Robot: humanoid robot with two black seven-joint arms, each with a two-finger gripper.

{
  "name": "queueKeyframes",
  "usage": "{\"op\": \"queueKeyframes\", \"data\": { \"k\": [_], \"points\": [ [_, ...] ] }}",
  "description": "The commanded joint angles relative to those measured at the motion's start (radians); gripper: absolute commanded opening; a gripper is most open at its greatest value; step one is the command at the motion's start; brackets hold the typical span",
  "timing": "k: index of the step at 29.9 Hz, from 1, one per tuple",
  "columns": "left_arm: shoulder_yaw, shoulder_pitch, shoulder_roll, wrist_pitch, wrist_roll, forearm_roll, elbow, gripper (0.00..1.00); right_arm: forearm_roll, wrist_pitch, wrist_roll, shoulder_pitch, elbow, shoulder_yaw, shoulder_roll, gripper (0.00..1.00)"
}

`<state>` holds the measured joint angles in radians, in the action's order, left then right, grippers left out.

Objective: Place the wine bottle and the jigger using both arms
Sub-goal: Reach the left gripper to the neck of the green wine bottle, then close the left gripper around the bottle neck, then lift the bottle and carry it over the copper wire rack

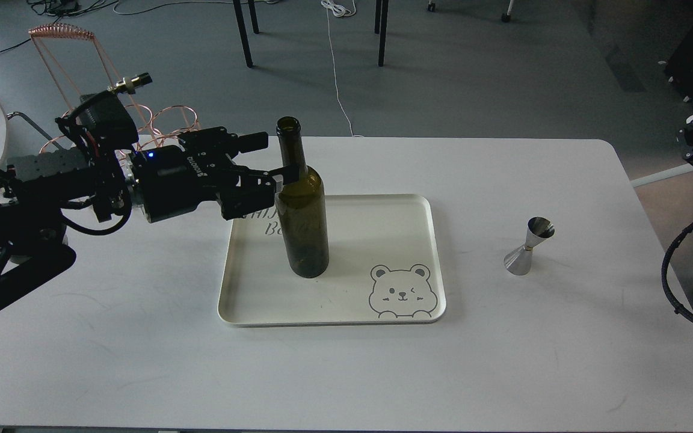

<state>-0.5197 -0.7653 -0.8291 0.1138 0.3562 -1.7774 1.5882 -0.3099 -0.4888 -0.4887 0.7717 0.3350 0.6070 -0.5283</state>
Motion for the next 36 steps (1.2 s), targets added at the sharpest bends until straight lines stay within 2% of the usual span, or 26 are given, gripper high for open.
{"op": "queueKeyframes", "data": {
  "k": [1, 6, 12, 13, 15, 18, 21, 26, 32, 36],
  "points": [
    [-0.003, 0.0, 0.033, 0.0, -0.003, -0.002, -0.007, 0.77, 0.0, 0.0, 0.0, 0.003, 0.001, 0.0, -0.002, 0.97],
    [-0.005, -0.002, 0.057, -0.002, -0.039, -0.004, -0.019, 0.72, 0.002, 0.0, 0.0, 0.006, -0.001, -0.001, -0.004, 0.97],
    [-0.003, -0.003, 0.068, -0.011, -0.04, -0.005, -0.039, 0.69, 0.002, 0.0, 0.0, 0.005, -0.002, -0.003, -0.004, 0.97],
    [-0.002, -0.003, 0.068, -0.011, -0.039, -0.005, -0.039, 0.64, 0.002, 0.0, 0.0, 0.005, -0.002, -0.003, -0.004, 0.97],
    [0.0, -0.005, 0.067, -0.011, -0.037, -0.007, -0.04, 0.45, 0.002, 0.0, 0.0, 0.006, -0.002, -0.003, -0.004, 0.97],
    [0.0, -0.005, 0.067, -0.011, -0.037, -0.019, -0.04, 0.37, 0.002, 0.0, 0.0, 0.008, -0.002, -0.003, -0.005, 0.97],
    [0.001, -0.005, 0.065, -0.011, -0.037, -0.02, -0.04, 0.34, 0.002, 0.0, 0.0, 0.008, -0.004, -0.003, -0.005, 0.97],
    [0.0, -0.005, 0.061, -0.011, -0.034, -0.027, -0.04, 0.21, 0.002, 0.0, 0.0, 0.008, -0.007, -0.003, -0.007, 0.97],
    [-0.017, -0.009, 0.042, -0.043, -0.037, -0.02, -0.039, 0.18, 0.003, 0.0, 0.0, 0.009, -0.007, -0.004, -0.007, 0.97],
    [-0.036, -0.046, -0.039, -0.054, -0.029, -0.011, -0.036, 0.18, 0.005, 0.0, 0.0, 0.009, -0.007, -0.006, -0.01, 0.97]
  ]
}}
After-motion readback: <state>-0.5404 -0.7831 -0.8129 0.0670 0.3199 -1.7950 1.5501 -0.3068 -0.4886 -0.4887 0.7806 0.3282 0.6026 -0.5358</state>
